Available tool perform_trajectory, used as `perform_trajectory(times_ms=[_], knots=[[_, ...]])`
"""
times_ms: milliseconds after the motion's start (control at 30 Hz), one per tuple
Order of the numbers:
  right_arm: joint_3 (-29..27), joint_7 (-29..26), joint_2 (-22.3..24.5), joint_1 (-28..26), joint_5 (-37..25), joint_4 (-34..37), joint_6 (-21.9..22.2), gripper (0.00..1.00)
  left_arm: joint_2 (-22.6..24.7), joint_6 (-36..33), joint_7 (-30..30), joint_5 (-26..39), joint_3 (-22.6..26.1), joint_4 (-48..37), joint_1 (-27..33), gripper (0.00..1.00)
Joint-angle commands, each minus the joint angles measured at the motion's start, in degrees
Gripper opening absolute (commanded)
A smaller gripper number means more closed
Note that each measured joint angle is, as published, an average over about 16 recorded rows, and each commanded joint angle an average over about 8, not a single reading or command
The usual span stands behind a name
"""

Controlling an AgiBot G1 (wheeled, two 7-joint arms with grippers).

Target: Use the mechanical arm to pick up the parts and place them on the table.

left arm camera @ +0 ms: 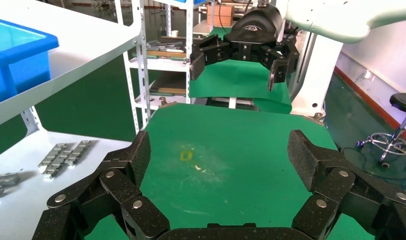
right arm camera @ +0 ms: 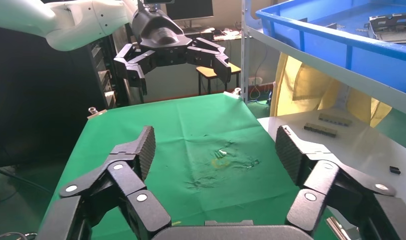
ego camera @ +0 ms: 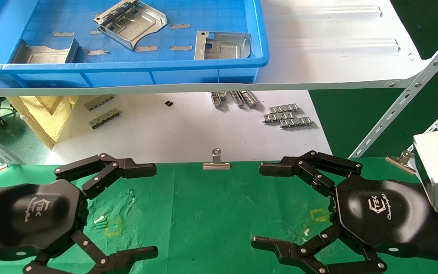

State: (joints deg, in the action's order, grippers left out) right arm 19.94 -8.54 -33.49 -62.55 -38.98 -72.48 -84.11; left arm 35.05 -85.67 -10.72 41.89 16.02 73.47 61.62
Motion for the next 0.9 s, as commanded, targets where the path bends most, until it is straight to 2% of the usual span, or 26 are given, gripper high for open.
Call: perform_trajectory(times_ms=[33,900], knots=[[0.0,0.0,0.0,0.0,0.0,0.0,0.0,0.0,0.0,0.0,0.0,0.0,0.0,0.0,0.0,1.0],[0.0,0.0,0.0,0.0,0.0,0.0,0.0,0.0,0.0,0.0,0.0,0.0,0.0,0.0,0.0,1.0]])
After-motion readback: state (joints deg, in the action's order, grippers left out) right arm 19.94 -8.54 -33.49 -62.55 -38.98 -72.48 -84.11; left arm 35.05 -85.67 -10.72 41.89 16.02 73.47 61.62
